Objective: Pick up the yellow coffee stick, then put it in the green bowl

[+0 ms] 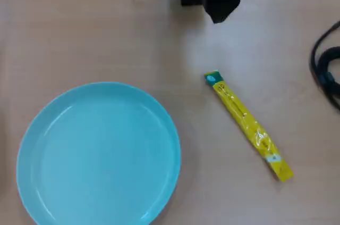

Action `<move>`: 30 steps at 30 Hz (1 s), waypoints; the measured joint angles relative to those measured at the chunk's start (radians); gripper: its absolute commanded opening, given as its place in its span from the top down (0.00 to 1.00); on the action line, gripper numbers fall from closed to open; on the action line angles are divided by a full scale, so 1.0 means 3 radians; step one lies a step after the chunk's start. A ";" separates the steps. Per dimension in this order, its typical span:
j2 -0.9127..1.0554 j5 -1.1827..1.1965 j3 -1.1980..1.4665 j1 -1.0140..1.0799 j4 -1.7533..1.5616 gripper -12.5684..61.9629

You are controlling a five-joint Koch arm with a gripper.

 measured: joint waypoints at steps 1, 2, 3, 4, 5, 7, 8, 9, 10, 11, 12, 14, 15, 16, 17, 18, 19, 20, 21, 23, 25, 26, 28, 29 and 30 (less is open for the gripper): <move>-0.0138 0.0138 -0.0112 -0.0015 0.0077 0.94; -0.0276 0.0281 -0.0220 -0.0031 0.0138 0.94; -0.0389 0.0414 -0.0322 -0.0041 0.0189 0.94; -0.0481 0.0532 -0.0394 -0.0051 0.0225 0.94; -0.0537 0.0629 -0.0481 -0.0061 0.0261 0.94; -0.0603 0.0767 -0.0665 -0.0077 0.0332 0.94; -0.0639 0.0828 -0.0762 -0.0082 0.0348 0.94; -0.0675 0.0890 -0.0854 -0.0092 0.0358 0.94; -0.0711 0.0946 -0.0920 -0.0112 0.0363 0.94; -0.0767 0.0987 -0.0977 -0.0143 0.0368 0.93; -0.0818 0.1028 -0.1028 -0.0174 0.0373 0.93; -0.0941 0.1074 -0.1130 -0.0215 0.0373 0.93; -0.0997 0.1094 -0.1197 -0.0230 0.0373 0.93; -0.1053 0.1104 -0.1289 -0.0245 0.0373 0.93; -0.1110 0.1110 -0.1396 -0.0256 0.0378 0.93; -0.1176 0.1110 -0.1503 -0.0266 0.0378 0.93; -0.1227 0.1130 -0.1585 -0.0271 0.0378 0.93; -0.1273 0.1202 -0.1631 -0.0276 0.0378 0.93; -0.1304 0.1299 -0.1631 -0.0281 0.0378 0.93; -0.1314 0.1508 -0.1631 -0.0286 0.0378 0.93; -0.1314 0.1718 -0.1631 -0.0286 0.0378 0.93; -0.1314 0.1815 -0.1631 -0.0286 0.0378 0.92; -0.1355 0.1994 -0.1657 -0.0291 0.0378 0.91; -0.1401 0.2066 -0.1739 -0.0291 0.0383 0.89; -0.1457 0.2132 -0.1831 -0.0297 0.0383 0.88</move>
